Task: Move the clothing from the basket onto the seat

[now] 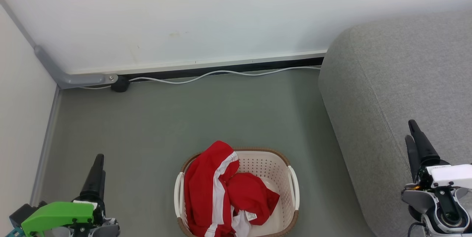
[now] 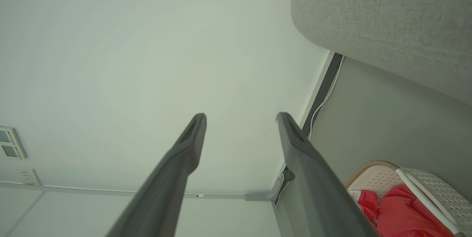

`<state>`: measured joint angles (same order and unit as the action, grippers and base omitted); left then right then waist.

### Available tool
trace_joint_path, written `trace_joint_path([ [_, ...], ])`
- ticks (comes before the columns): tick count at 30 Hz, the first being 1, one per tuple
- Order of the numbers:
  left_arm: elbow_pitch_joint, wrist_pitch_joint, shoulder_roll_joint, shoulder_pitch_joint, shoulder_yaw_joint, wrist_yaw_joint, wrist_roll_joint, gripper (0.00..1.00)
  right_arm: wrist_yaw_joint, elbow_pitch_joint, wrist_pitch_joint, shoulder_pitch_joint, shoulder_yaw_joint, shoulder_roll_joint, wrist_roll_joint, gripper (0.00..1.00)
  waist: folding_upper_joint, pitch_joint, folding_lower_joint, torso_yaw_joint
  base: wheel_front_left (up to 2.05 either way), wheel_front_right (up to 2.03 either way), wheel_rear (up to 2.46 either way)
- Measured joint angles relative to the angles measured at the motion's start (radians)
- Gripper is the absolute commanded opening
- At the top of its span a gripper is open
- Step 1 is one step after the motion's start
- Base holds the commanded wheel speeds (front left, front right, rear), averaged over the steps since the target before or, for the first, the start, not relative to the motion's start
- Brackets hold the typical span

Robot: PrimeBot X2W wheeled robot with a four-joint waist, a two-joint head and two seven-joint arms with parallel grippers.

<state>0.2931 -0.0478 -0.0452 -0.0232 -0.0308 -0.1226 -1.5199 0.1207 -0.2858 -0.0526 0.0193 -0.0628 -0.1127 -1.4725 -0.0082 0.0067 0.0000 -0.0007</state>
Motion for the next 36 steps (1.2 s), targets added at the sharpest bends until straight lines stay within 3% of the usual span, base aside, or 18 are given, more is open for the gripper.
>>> trace_joint_path([
  [13,0.001,0.042,-0.035,0.0,0.049,0.013,0.187,1.0,-0.061,0.034,0.036,0.003,0.089,-0.031,0.239,1.0,0.0,0.002,0.0,0.0,0.0,0.0,0.0],
  [18,-0.014,0.062,-0.05,0.0,0.068,0.03,0.303,1.0,-0.072,0.042,0.059,0.003,0.137,-0.043,0.333,1.0,0.0,0.001,0.0,0.001,0.0,0.0,0.0],
  [36,-0.048,0.124,-0.051,0.0,0.106,0.063,0.563,1.0,-0.12,0.049,0.121,0.003,0.243,-0.076,0.573,1.0,0.0,-0.008,0.0,-0.001,0.0,0.0,0.0],
])
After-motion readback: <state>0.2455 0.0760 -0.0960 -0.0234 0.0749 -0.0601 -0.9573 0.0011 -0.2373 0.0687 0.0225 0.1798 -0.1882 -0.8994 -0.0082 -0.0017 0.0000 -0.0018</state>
